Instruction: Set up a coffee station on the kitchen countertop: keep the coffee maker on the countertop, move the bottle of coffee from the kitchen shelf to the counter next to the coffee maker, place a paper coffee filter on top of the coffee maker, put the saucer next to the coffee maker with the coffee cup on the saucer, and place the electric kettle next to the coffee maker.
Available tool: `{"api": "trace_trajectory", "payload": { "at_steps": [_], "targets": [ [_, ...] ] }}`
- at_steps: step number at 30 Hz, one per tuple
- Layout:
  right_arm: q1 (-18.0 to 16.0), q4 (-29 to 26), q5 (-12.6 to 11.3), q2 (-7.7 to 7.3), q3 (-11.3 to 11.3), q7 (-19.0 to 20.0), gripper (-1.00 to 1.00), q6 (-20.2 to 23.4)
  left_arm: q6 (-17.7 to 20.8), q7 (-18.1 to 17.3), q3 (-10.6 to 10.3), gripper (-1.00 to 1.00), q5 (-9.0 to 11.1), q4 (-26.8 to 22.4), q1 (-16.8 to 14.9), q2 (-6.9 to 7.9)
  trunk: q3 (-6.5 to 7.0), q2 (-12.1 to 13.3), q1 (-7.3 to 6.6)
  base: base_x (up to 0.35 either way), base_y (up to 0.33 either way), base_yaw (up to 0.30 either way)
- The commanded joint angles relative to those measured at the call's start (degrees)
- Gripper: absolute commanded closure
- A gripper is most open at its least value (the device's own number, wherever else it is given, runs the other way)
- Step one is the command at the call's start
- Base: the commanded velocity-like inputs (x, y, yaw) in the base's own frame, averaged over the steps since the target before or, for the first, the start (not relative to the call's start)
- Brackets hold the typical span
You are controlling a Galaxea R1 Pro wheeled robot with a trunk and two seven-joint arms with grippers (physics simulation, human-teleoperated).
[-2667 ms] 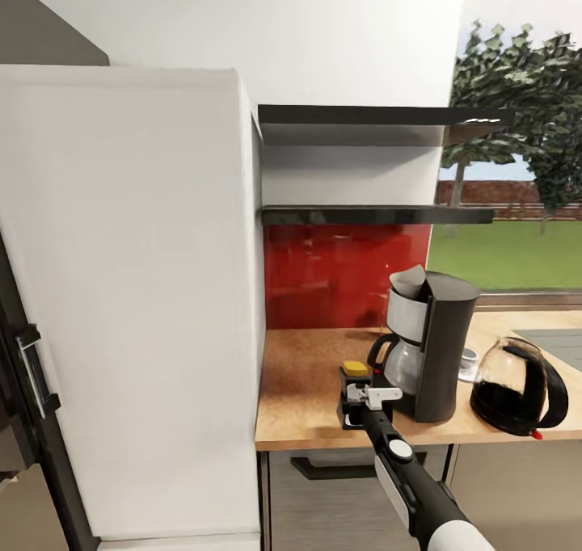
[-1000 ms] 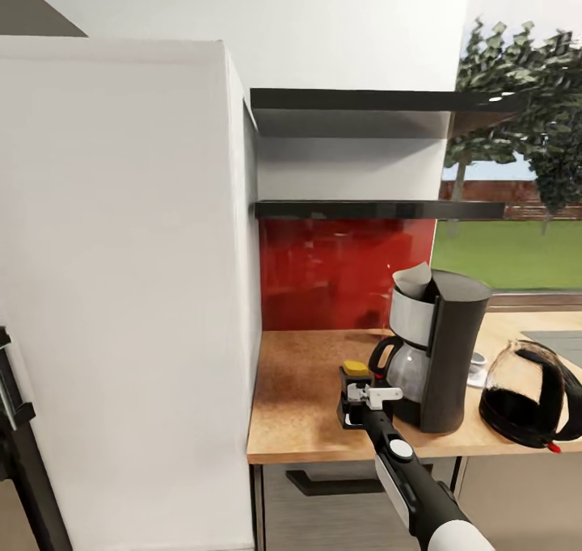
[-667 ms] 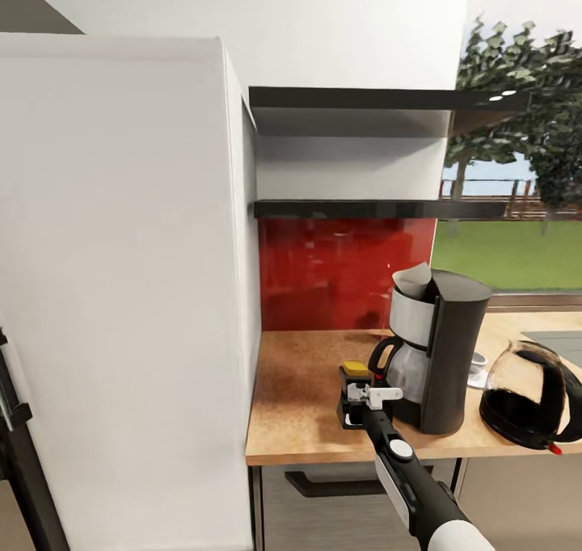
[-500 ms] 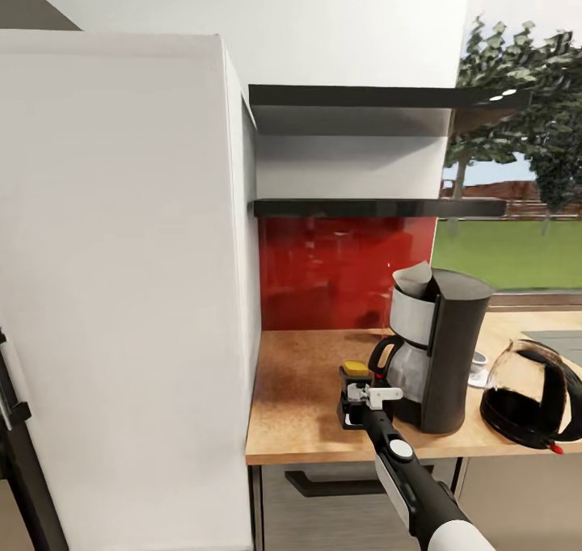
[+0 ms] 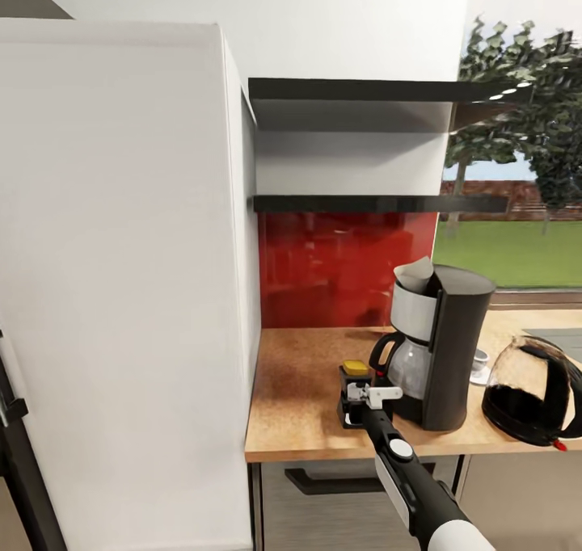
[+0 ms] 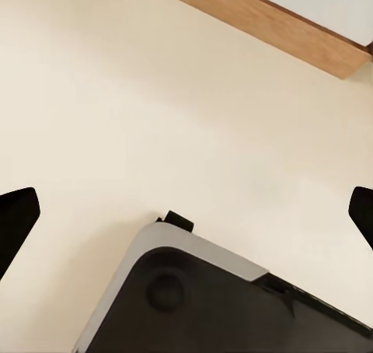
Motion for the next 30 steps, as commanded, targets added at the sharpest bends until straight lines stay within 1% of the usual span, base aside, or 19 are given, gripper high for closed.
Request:
{"api": "trace_trajectory", "payload": {
  "at_steps": [1, 8, 19, 20, 30],
  "targets": [
    [-0.02, 0.26, -0.27, -0.03, 0.14, -0.33, 1.00, -0.19, -0.07, 0.25, 0.22, -1.00, -0.31, -0.10, 0.01, -0.03, -0.28, -0.46, 0.25, 0.000, 0.000, 0.000],
    [-0.02, 0.26, -0.27, -0.03, 0.14, -0.33, 1.00, -0.25, -0.06, 0.25, 0.13, -1.00, -0.31, -0.10, 0.01, -0.02, -1.54, -3.27, 1.78, 0.000, 0.000, 0.000],
    [-0.02, 0.26, -0.27, -0.03, 0.07, -0.48, 1.00, -0.53, -0.34, 0.26, 0.13, -1.00, -0.30, -0.10, 0.01, 0.04, -1.54, -3.27, 1.78, 0.000, 0.000, 0.000],
    [-0.02, 0.26, -0.27, -0.03, 0.08, -0.63, -1.00, -0.54, -0.33, 0.25, 0.13, -1.00, -0.25, -0.10, 0.01, 0.05, -1.54, -3.27, 1.78, 0.000, 0.000, 0.000],
    [-0.02, 0.26, -0.23, -0.03, 0.07, -0.69, -1.00, -0.46, -0.31, 0.25, 0.13, -1.00, -0.15, -0.10, 0.01, 0.06, -1.54, -3.27, 1.78, 0.000, 0.000, 0.000]
  ]
}}
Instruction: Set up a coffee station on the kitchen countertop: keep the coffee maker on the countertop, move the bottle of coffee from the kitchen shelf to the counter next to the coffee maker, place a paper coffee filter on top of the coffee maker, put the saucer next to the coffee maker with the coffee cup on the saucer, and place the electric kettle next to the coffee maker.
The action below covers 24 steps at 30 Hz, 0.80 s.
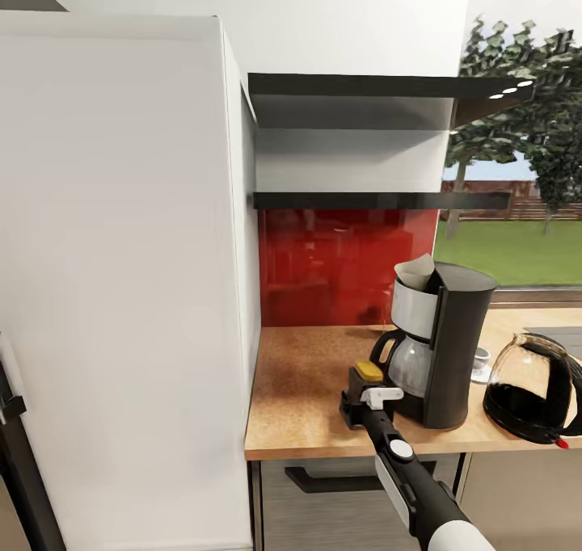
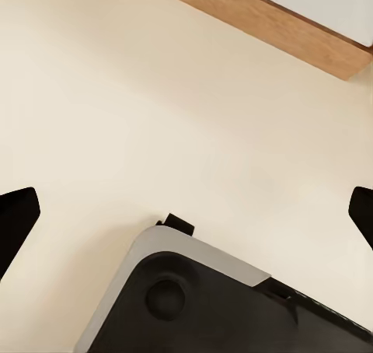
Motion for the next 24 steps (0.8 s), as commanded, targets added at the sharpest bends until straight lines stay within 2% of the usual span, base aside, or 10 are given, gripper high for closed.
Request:
{"api": "trace_trajectory", "payload": {
  "at_steps": [1, 5, 19, 20, 21, 24],
  "targets": [
    [-0.05, 0.05, -0.07, -0.02, 0.20, -0.28, -1.00, -0.16, -0.07, 0.25, 0.21, -1.00, -0.31, -0.09, 0.01, -0.02, -0.08, -0.06, 0.01, 0.000, 0.000, 0.000],
    [-0.05, 0.05, -0.06, -0.02, 0.20, -0.28, -1.00, -0.16, 0.06, 0.25, 0.21, -1.00, -0.30, -0.09, 0.01, -0.02, -0.08, -0.06, 0.01, -0.110, 0.000, 0.000],
    [-0.07, 1.49, -0.15, 0.19, 0.20, -0.65, -1.00, 0.57, 0.31, 0.26, 0.18, -1.00, -0.30, -0.09, 0.01, -0.02, -0.08, -0.06, 0.01, -0.310, 0.000, 0.000],
    [-0.61, 3.08, -0.14, 0.31, 0.19, -1.61, -1.00, 2.17, 0.26, 0.30, 0.19, -1.00, -0.30, -0.09, 0.01, -0.02, -0.08, -0.06, 0.01, -0.175, 0.000, 0.000],
    [-3.52, 7.67, -0.30, 0.42, 0.18, -4.79, -1.00, 9.87, 0.14, 0.27, 0.20, -1.00, -0.24, -0.09, 0.01, -0.02, -0.08, -0.06, 0.01, -0.057, 0.000, 0.000],
    [-6.37, 12.87, -0.77, 0.40, 0.14, -6.68, -1.00, 20.25, -0.01, 0.29, 0.29, -1.00, 0.03, -0.09, 0.01, -0.02, -0.08, -0.06, 0.01, -0.025, 0.000, 0.000]
  ]
}}
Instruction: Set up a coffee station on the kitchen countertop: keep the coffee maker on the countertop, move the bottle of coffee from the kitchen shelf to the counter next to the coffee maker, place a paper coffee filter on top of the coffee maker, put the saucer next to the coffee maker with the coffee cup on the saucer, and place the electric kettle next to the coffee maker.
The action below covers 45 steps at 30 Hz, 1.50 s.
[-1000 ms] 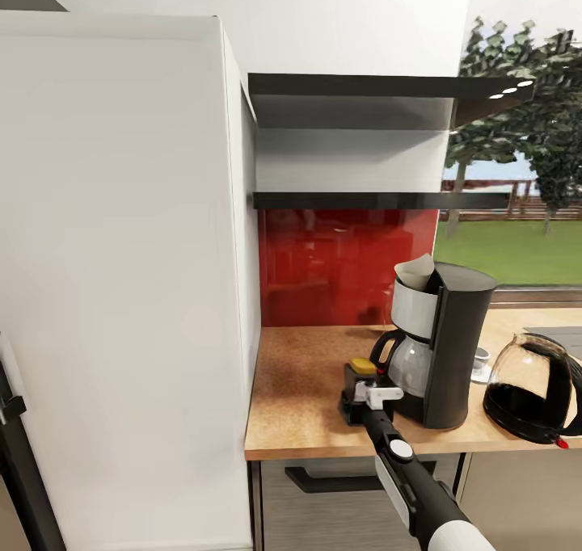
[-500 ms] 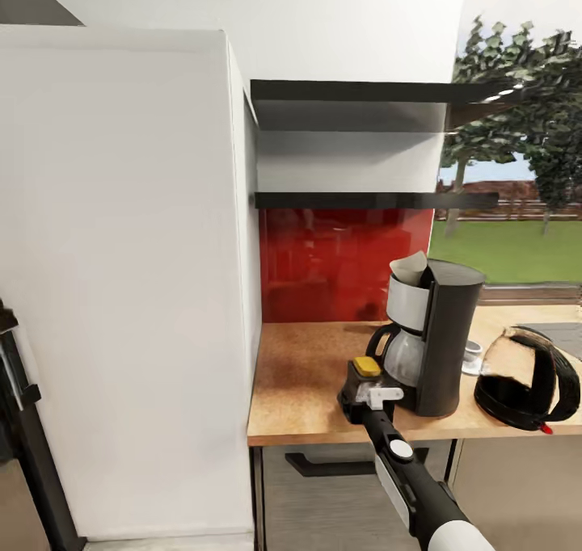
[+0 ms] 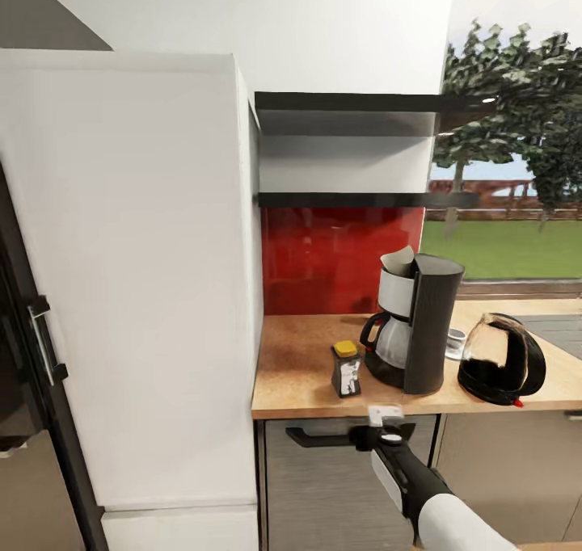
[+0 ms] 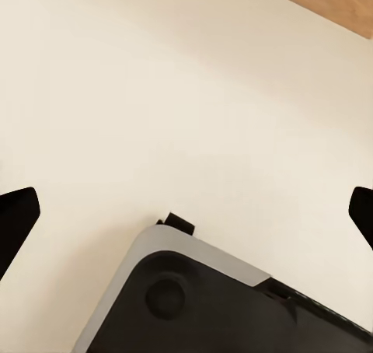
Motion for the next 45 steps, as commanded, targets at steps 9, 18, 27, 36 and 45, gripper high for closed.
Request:
{"api": "trace_trajectory", "payload": {
  "at_steps": [9, 18, 27, 36, 45],
  "targets": [
    [-1.20, 12.14, -10.73, -0.21, -3.17, -0.59, -1.00, 36.93, -0.25, 0.29, 0.61, -1.00, 0.05, -0.10, 0.01, 0.06, -0.08, -0.07, 0.01, -0.003, 0.000, 0.000],
    [2.80, 27.34, -10.97, 1.14, -3.26, 1.83, -1.00, 23.46, 0.36, 1.10, 0.94, -1.00, 0.70, -0.25, 0.01, 0.88, -0.08, -0.07, 0.01, 0.000, 0.000, 0.000],
    [5.98, 27.81, -10.31, -2.82, -3.21, 1.69, -1.00, 8.30, 0.45, 1.21, 0.87, -1.00, 0.97, -0.23, 0.01, 0.94, -0.08, -0.07, 0.01, 0.000, 0.000, 0.000],
    [6.03, 27.81, -10.32, -2.95, -3.21, 1.69, -1.00, 8.05, 0.45, 1.22, 0.85, -1.00, 1.00, -0.22, 0.01, 0.94, -0.08, -0.07, 0.01, 0.000, 0.000, 0.000],
    [6.00, 27.82, -10.32, -2.91, -3.21, 1.69, -1.00, 8.05, 0.45, 1.20, 0.87, -1.00, 1.01, -0.23, 0.01, 0.94, -0.08, -0.07, 0.01, 0.000, 0.000, 0.000]
  ]
}}
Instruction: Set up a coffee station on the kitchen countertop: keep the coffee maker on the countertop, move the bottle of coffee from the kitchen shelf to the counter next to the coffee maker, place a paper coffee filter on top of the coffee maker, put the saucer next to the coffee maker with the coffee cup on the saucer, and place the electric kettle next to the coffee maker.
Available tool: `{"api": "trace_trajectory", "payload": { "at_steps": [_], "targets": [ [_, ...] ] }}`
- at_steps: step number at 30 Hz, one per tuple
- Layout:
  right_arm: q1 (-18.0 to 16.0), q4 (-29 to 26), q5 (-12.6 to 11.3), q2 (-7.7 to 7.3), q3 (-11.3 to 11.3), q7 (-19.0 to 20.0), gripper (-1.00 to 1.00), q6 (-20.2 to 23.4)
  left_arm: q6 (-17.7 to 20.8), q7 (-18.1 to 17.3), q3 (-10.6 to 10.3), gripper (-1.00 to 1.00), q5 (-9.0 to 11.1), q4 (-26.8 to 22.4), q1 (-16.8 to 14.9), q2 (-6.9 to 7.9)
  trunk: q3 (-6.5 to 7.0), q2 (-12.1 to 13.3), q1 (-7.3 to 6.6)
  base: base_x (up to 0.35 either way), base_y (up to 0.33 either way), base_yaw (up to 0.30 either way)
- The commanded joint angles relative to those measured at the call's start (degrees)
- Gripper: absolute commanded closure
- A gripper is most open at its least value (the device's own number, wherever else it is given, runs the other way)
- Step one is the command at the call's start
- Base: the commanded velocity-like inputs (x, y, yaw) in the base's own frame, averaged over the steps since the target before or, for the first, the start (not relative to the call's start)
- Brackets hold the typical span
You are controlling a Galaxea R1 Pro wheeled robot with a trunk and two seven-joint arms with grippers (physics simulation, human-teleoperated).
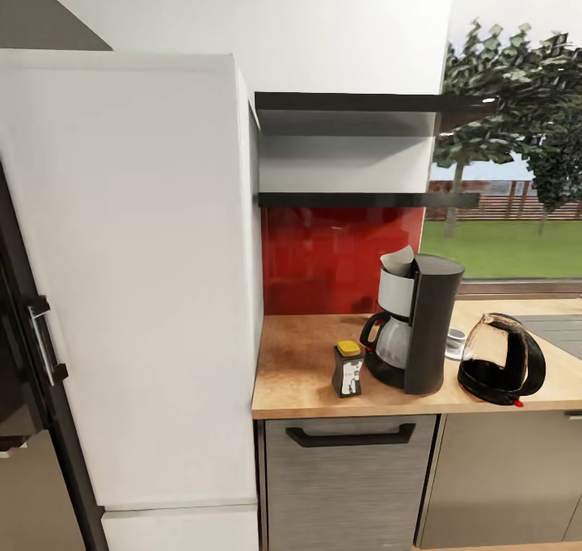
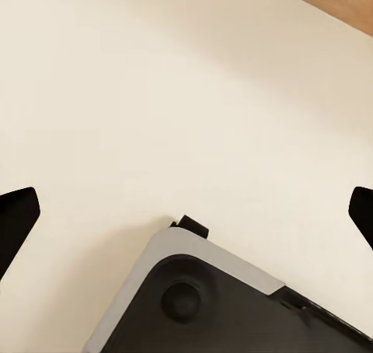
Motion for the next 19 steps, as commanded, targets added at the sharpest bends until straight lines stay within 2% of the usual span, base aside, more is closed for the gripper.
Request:
{"api": "trace_trajectory", "payload": {
  "at_steps": [1, 19],
  "targets": [
    [-0.08, 0.07, -0.46, 0.02, 0.04, -0.29, -1.00, 0.03, -0.05, 0.27, 0.27, -1.00, -0.49, -0.08, 0.01, -0.01, -0.08, -0.06, 0.01, 0.000, 0.000, 0.000],
    [-0.08, 0.06, -0.46, 0.02, 0.04, -0.29, -1.00, 0.03, -0.05, 0.30, 0.26, -1.00, -0.49, -0.09, 0.01, -0.01, -0.08, -0.06, 0.01, 0.000, 0.000, 0.000]
  ]
}}
